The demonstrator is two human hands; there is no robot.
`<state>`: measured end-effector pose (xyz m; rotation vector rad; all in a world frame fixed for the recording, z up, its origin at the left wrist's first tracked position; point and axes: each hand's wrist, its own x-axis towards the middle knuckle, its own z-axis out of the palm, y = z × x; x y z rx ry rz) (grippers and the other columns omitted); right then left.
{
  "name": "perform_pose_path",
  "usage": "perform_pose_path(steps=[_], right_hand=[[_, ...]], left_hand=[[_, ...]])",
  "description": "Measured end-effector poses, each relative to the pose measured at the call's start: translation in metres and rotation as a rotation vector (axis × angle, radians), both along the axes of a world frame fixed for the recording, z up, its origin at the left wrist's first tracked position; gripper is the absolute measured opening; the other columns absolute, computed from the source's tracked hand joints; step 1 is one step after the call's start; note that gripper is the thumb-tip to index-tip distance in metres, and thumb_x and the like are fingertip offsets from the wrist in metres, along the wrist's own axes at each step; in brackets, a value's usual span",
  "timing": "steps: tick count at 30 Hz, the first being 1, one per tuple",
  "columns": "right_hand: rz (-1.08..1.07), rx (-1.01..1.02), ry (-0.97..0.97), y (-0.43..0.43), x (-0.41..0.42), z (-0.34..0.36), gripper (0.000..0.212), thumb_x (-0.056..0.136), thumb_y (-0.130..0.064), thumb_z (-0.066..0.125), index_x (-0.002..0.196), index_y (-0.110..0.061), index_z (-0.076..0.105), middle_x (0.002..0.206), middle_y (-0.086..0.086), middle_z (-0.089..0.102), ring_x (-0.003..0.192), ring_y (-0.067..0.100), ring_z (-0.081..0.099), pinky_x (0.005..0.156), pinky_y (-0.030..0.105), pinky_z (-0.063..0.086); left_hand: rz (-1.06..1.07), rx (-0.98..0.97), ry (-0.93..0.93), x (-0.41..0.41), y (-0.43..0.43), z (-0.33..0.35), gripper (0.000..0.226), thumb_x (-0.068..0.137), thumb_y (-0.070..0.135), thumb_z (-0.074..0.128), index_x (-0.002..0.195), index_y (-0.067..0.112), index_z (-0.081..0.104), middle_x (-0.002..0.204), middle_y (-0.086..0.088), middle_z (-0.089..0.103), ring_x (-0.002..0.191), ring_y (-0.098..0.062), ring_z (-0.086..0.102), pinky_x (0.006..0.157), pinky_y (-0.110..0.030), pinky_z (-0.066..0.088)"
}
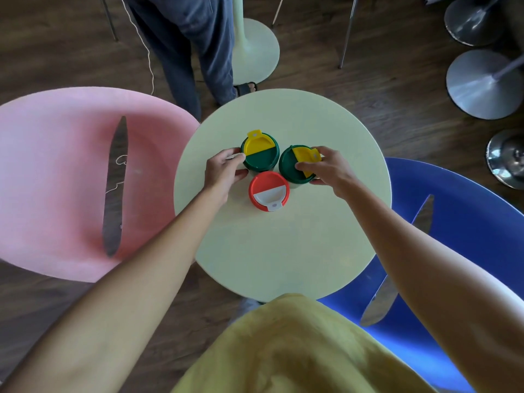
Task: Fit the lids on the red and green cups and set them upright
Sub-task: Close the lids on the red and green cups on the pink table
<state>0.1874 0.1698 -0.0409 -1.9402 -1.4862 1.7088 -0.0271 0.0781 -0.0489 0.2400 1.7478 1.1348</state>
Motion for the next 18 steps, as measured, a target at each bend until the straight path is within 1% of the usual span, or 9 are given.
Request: perform_pose_path(steps=[3,6,9,10,13,14,16,18], right_hand=[[-0.007,0.002,-0.005,0.0,0.0,-0.001,0.063,0.071,-0.025,0.084,0.129,-0.019,0.058,0.12,0.01,0.063,0.101,0.023,0.066,0.071,0.032,0.061],[-0.012,0.003,-0.011,-0.001,-0.001,-0.003,0.067,0.071,-0.027,0.084,0.131,-0.019,0.056,0.124,0.01,0.06,0.101,0.024,0.066,0.071,0.033,0.062],[-0.013,0.008,-0.028,-0.003,-0.002,-0.003,0.066,0.073,-0.029,0.083,0.131,-0.021,0.054,0.125,0.009,0.058,0.102,0.023,0.066,0.074,0.035,0.062],[-0.007,0.008,-0.034,-0.004,-0.003,-0.003,0.066,0.073,-0.03,0.082,0.132,-0.022,0.053,0.125,0.008,0.057,0.102,0.023,0.066,0.075,0.035,0.062],[0.037,0.01,-0.059,-0.005,-0.001,-0.003,0.067,0.075,-0.036,0.079,0.134,-0.024,0.05,0.123,0.007,0.058,0.101,0.023,0.064,0.08,0.036,0.06],[0.06,0.022,-0.072,-0.005,0.0,-0.003,0.068,0.075,-0.039,0.078,0.135,-0.025,0.049,0.12,0.006,0.059,0.1,0.023,0.063,0.082,0.037,0.058],[0.092,0.062,-0.094,-0.007,0.001,-0.002,0.069,0.076,-0.043,0.076,0.136,-0.024,0.047,0.116,0.005,0.059,0.099,0.023,0.06,0.082,0.035,0.053],[0.081,0.117,-0.095,-0.011,0.004,0.001,0.068,0.079,-0.044,0.074,0.137,-0.022,0.047,0.121,0.006,0.059,0.106,0.024,0.059,0.085,0.034,0.049]], left_hand=[[-0.004,0.004,-0.002,-0.001,0.0,-0.002,0.031,0.087,0.006,0.065,0.118,0.002,0.065,0.117,-0.021,0.067,0.106,-0.03,0.068,0.082,-0.038,0.06],[-0.015,0.004,0.001,-0.002,0.0,-0.001,0.032,0.087,0.006,0.065,0.119,0.002,0.065,0.115,-0.021,0.067,0.104,-0.03,0.069,0.083,-0.038,0.06],[-0.032,0.002,0.009,-0.002,-0.001,0.0,0.03,0.088,0.006,0.065,0.118,0.004,0.065,0.115,-0.021,0.067,0.102,-0.031,0.069,0.082,-0.037,0.06],[-0.039,-0.003,0.016,-0.001,-0.001,0.001,0.029,0.088,0.007,0.065,0.117,0.005,0.065,0.115,-0.021,0.067,0.1,-0.032,0.069,0.08,-0.037,0.06],[-0.077,-0.031,0.062,-0.001,-0.002,0.005,0.029,0.088,0.012,0.065,0.117,0.01,0.065,0.111,-0.017,0.069,0.084,-0.03,0.069,0.079,-0.037,0.06],[-0.095,-0.046,0.089,0.0,-0.002,0.007,0.03,0.089,0.014,0.065,0.119,0.011,0.064,0.109,-0.015,0.07,0.081,-0.029,0.068,0.08,-0.038,0.06],[-0.129,-0.07,0.2,0.001,-0.004,0.011,0.034,0.088,0.02,0.065,0.122,0.013,0.062,0.105,-0.009,0.071,0.084,-0.027,0.07,0.083,-0.041,0.059],[-0.152,-0.067,0.374,0.003,-0.007,0.017,0.034,0.086,0.023,0.064,0.119,0.014,0.062,0.102,-0.004,0.069,0.09,-0.023,0.068,0.085,-0.039,0.057]])
